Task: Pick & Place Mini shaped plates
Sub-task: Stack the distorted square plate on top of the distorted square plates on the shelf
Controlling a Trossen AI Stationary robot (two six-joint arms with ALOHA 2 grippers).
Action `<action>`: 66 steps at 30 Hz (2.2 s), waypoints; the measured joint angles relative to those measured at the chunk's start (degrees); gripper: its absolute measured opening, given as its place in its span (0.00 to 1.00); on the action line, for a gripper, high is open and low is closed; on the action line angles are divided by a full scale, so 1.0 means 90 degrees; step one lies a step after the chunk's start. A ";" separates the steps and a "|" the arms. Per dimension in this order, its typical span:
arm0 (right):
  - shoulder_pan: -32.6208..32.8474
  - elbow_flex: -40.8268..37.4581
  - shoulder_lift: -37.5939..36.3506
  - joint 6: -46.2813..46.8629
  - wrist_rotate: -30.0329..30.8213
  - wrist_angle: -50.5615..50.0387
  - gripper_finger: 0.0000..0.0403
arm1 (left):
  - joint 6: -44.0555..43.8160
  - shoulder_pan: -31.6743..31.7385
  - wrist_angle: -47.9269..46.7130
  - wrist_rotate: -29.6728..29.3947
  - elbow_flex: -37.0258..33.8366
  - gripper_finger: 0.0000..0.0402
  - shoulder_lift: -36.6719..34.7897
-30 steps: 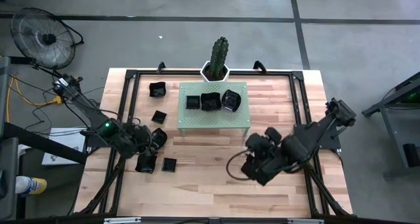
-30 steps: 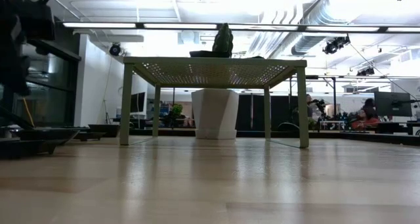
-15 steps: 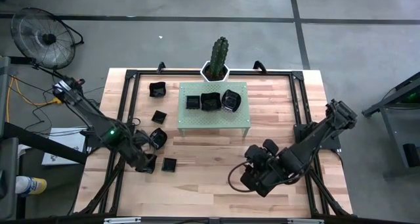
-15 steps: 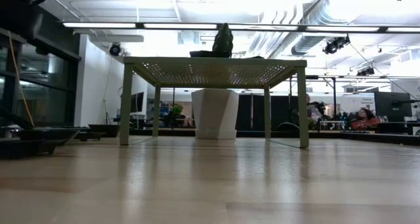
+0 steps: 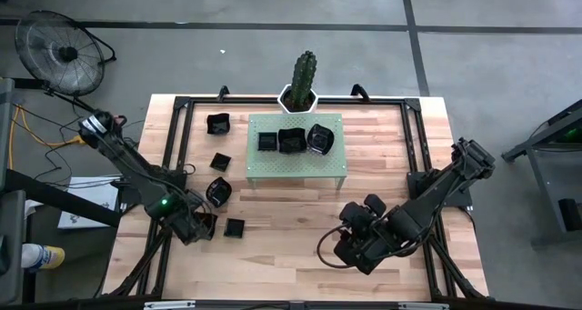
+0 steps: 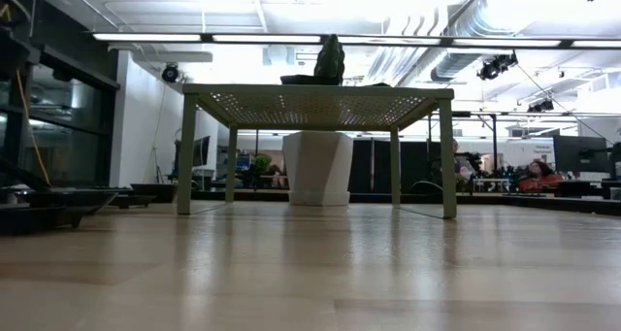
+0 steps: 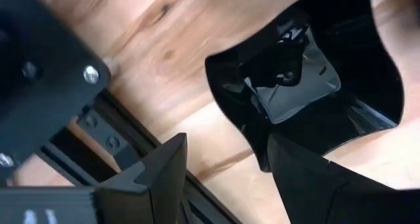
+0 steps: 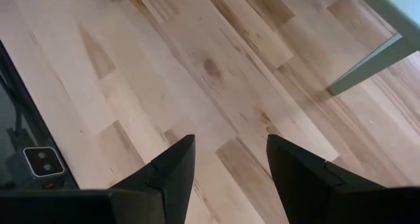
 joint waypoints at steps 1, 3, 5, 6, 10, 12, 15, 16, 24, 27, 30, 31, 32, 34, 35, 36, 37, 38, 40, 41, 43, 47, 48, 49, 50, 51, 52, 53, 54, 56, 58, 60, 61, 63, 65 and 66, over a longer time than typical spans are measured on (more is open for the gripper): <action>0.0000 0.0000 0.0000 0.0000 0.0000 0.0000 0.46 | -0.0181 -0.0063 0.0019 0.0019 -0.0005 0.51 0.0005; 0.0000 0.0000 0.0000 -0.0005 -0.0009 0.0002 0.46 | -0.0401 -0.0162 0.0032 0.0025 -0.0007 0.51 0.0001; 0.0000 0.0000 0.0000 -0.0018 -0.0027 0.0001 0.46 | -0.0429 -0.0167 0.0108 0.0046 -0.0007 0.51 0.0002; 0.0000 0.0000 0.0000 -0.0020 -0.0022 0.0003 0.46 | -0.0425 -0.0166 0.0130 0.0006 -0.0007 0.51 0.0002; 0.0000 0.0000 0.0000 -0.0157 -0.0016 0.0088 0.46 | -0.0234 -0.0159 0.0282 -0.0279 -0.0010 0.51 0.0002; 0.0000 0.0000 0.0000 -0.0185 -0.0021 0.0119 0.46 | -0.0003 -0.0159 0.0418 -0.0438 -0.0010 0.51 0.0002; 0.0016 0.0000 -0.0002 -0.0189 -0.0062 0.0121 0.46 | 0.0234 -0.0159 0.0444 -0.0410 -0.0010 0.51 0.0002; 0.0031 0.0000 -0.0002 -0.0189 -0.0060 0.0124 0.46 | 0.0207 -0.0159 0.0403 -0.0359 -0.0010 0.51 0.0002; 0.0144 0.0000 -0.0002 -0.0189 -0.0055 0.0130 0.46 | 0.0227 -0.0159 0.0358 -0.0388 -0.0014 0.51 0.0002; 0.0180 0.0000 -0.0002 -0.0204 -0.0044 0.0129 0.46 | 0.1053 -0.0159 0.0594 -0.0463 -0.0014 0.51 0.0002; 0.0233 0.0000 -0.0002 -0.0211 -0.0042 0.0120 0.46 | 0.2286 -0.0159 0.0935 -0.0485 -0.0017 0.51 0.0000; 0.0253 0.0000 -0.0002 -0.0211 -0.0042 0.0119 0.46 | 0.2691 -0.0159 0.1016 -0.0471 -0.0014 0.51 0.0000; 0.0271 0.0000 -0.0002 -0.0211 -0.0043 0.0119 0.46 | 0.3050 -0.0159 0.1102 -0.0445 -0.0015 0.51 0.0000; 0.0304 0.0000 -0.0002 -0.0211 -0.0042 0.0116 0.46 | 0.3816 -0.0159 0.1305 -0.0375 0.0005 0.51 0.0000; 0.0307 0.0000 -0.0002 -0.0211 -0.0042 0.0114 0.46 | 0.4240 -0.0159 0.1447 -0.0365 0.0025 0.51 0.0000; 0.0323 0.0000 -0.0002 -0.0211 -0.0044 0.0114 0.46 | 0.4644 -0.0159 0.1644 -0.0357 0.0041 0.51 0.0000; 0.0337 0.0000 -0.0002 -0.0211 -0.0044 0.0114 0.46 | 0.5029 -0.0159 0.1842 -0.0352 0.0046 0.51 -0.0001; 0.0340 0.0000 -0.0002 -0.0211 -0.0040 0.0109 0.46 | 0.5391 -0.0159 0.1986 -0.0352 0.0046 0.51 -0.0001; 0.0347 0.0000 -0.0002 -0.0205 -0.0008 0.0088 0.46 | 0.5951 -0.0159 0.2174 -0.0350 0.0046 0.51 0.0031; 0.0347 0.0000 -0.0002 -0.0204 0.0000 0.0087 0.46 | 0.6156 -0.0159 0.2256 -0.0320 0.0049 0.51 0.0090; 0.0345 0.0000 -0.0003 -0.0199 0.0005 0.0087 0.46 | 0.6525 -0.0161 0.2279 -0.0122 0.0049 0.51 0.0299; 0.0345 0.0000 -0.0002 -0.0189 0.0051 0.0087 0.46 | 0.6961 -0.0208 0.2215 0.0373 0.0049 0.51 0.0805; 0.0345 0.0000 -0.0002 -0.0189 0.0055 0.0087 0.46 | 0.6973 -0.0206 0.2187 0.0439 0.0049 0.51 0.0898; 0.0345 0.0000 -0.0003 -0.0189 0.0057 0.0091 0.46 | 0.6965 -0.0205 0.2129 0.0444 0.0049 0.51 0.0977; 0.0345 0.0000 -0.0002 -0.0184 0.0060 0.0092 0.46 | 0.6947 -0.0203 0.2053 0.0424 0.0049 0.51 0.1028; 0.0345 0.0000 -0.0002 -0.0162 0.0071 0.0092 0.46 | 0.6931 -0.0200 0.2004 0.0352 0.0049 0.51 0.1064; 0.0345 0.0000 -0.0002 -0.0151 0.0074 0.0092 0.46 | 0.6905 -0.0200 0.1998 0.0249 0.0049 0.51 0.1090; 0.0342 0.0000 -0.0002 -0.0141 0.0073 0.0094 0.46 | 0.6861 -0.0200 0.1972 0.0136 0.0049 0.51 0.1102; 0.0342 0.0000 -0.0002 -0.0141 0.0073 0.0105 0.46 | 0.6834 -0.0200 0.1927 0.0051 0.0049 0.51 0.1105; 0.0342 0.0000 -0.0002 -0.0139 0.0070 0.0127 0.46 | 0.6814 -0.0200 0.1910 -0.0095 0.0049 0.51 0.1105; 0.0342 0.0000 -0.0002 -0.0138 0.0068 0.0136 0.46 | 0.6798 -0.0200 0.1901 -0.0184 0.0049 0.51 0.1105; 0.0342 0.0000 -0.0002 -0.0138 0.0070 0.0143 0.46 | 0.6799 -0.0203 0.1886 -0.0211 0.0049 0.51 0.1105; 0.0342 0.0000 -0.0003 -0.0137 0.0070 0.0144 0.46 | 0.6808 -0.0203 0.1877 -0.0230 0.0049 0.51 0.1105; 0.0342 0.0000 -0.0002 -0.0137 0.0088 0.0155 0.46 | 0.6825 -0.0203 0.1860 -0.0304 0.0049 0.51 0.1105; 0.0341 0.0000 -0.0002 -0.0136 0.0101 0.0163 0.46 | 0.6796 -0.0201 0.1816 -0.0422 0.0049 0.51 0.1105; 0.0342 0.0000 -0.0002 -0.0138 0.0117 0.0163 0.46 | 0.6770 -0.0200 0.1813 -0.0494 0.0049 0.51 0.1105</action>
